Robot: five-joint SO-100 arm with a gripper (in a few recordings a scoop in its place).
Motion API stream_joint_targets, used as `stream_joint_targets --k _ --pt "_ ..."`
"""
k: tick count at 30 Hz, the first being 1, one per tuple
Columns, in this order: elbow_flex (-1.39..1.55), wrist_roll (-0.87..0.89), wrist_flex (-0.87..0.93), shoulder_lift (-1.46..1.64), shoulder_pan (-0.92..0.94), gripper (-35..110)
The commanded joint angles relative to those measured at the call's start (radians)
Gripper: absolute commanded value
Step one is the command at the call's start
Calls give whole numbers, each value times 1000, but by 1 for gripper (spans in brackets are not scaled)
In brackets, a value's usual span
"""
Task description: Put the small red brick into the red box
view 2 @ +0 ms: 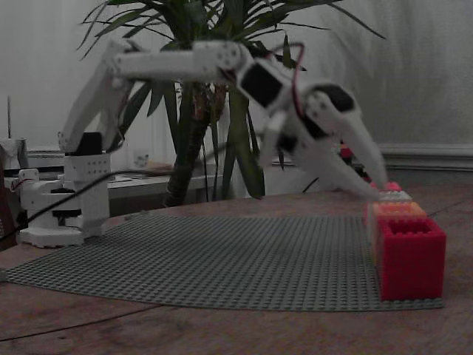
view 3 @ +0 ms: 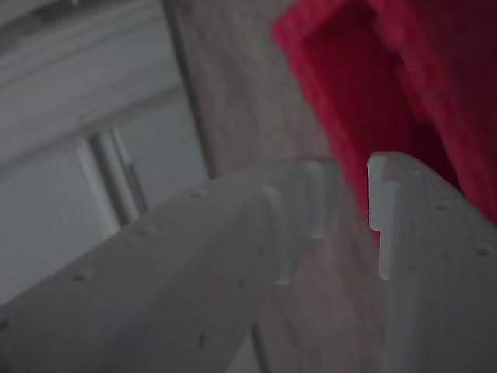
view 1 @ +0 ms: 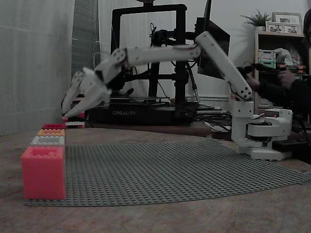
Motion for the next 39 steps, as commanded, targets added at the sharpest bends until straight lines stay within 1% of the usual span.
stream_joint_targets --k 1,5,7,10,13,16,18,25,30,39 --pt "245 -101 23 451 -80 0" --pt "658 -233 86 784 -158 0" --pt "879 -272 117 948 -187 0" --pt "1190 -291 179 1213 -227 0" --pt "1397 -270 311 1474 -262 0" --pt "1496 -215 466 1652 -275 0" --pt "1545 -183 528 1729 -276 0" --pt "1729 -152 525 1987 -301 0" --pt "1807 -144 586 2134 -318 0" --pt "1839 -91 630 2209 -345 0"
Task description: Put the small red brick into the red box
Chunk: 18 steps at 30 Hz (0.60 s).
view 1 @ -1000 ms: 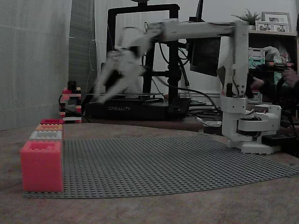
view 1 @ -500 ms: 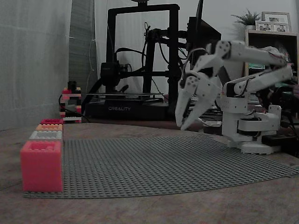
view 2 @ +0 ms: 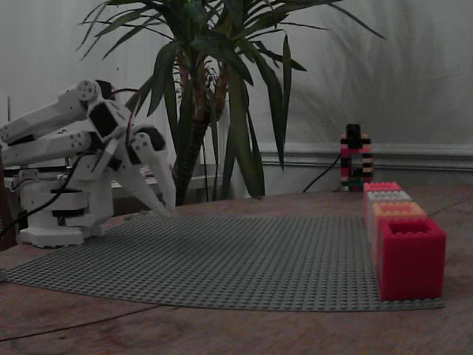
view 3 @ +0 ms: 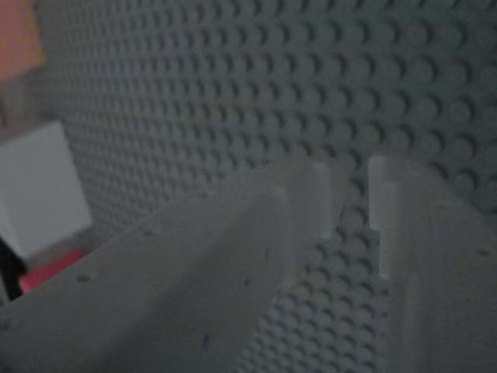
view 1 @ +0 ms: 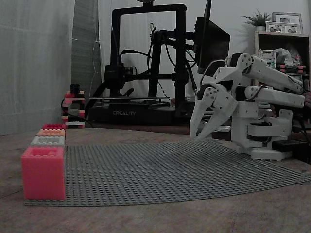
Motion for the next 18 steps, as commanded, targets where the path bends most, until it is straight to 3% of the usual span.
stream_joint_targets --k 1,18 --pt "-5 29 20 26 -21 0" --pt "-2 44 21 32 -21 0"
